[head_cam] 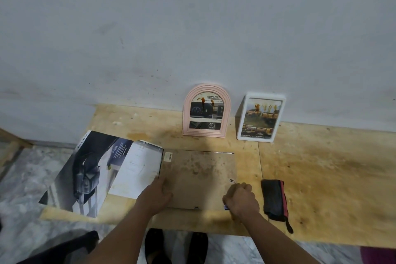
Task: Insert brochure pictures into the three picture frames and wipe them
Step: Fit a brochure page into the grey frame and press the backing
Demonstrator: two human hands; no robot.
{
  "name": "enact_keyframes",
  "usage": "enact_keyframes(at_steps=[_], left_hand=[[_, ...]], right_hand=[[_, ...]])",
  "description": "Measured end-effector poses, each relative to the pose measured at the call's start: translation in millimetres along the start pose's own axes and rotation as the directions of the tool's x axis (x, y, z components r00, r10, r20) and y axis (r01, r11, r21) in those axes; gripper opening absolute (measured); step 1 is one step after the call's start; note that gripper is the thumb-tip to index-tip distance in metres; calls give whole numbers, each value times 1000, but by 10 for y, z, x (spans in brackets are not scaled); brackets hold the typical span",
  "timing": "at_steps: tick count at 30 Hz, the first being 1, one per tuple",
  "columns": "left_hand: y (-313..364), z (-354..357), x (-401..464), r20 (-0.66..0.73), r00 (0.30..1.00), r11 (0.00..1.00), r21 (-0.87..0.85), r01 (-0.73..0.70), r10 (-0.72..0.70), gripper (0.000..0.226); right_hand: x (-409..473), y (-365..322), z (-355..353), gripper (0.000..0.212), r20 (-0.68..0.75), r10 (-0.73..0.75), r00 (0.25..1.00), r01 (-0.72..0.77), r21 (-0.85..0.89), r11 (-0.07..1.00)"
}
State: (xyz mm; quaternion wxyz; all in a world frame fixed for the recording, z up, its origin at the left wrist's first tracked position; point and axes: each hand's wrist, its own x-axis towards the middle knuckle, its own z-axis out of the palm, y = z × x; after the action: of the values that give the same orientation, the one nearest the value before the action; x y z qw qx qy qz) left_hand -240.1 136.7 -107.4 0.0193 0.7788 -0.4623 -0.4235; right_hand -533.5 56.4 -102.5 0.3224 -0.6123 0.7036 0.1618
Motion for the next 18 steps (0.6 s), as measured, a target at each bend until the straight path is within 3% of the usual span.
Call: enact_keyframes(at_steps=[3,5,9,14,18], left_hand=[[51,-11,7,-34,999,998,64,-24,26,74],[85,-27,52,-53,998,995,97,-26,31,75],[125,-40,192,-72,995,993,99,-59,66,81],[201,3,211,-149,982,979,182,-90,118,71],[289,-64,353,-193,972,986,127,-108,132,67]], right_hand=[[-29,-75,-57,75,-77,-27,997,25,-32,999],[12,-151,-84,85,-120,-79,990,76,-33,997],[189,-278,-173,92,-86,-173,981,172,-23,985],[281,-384,-116,95,-12,-318,948,302,-278,912],[381,-593,-175,99,-38,-339,940,320,-245,915]])
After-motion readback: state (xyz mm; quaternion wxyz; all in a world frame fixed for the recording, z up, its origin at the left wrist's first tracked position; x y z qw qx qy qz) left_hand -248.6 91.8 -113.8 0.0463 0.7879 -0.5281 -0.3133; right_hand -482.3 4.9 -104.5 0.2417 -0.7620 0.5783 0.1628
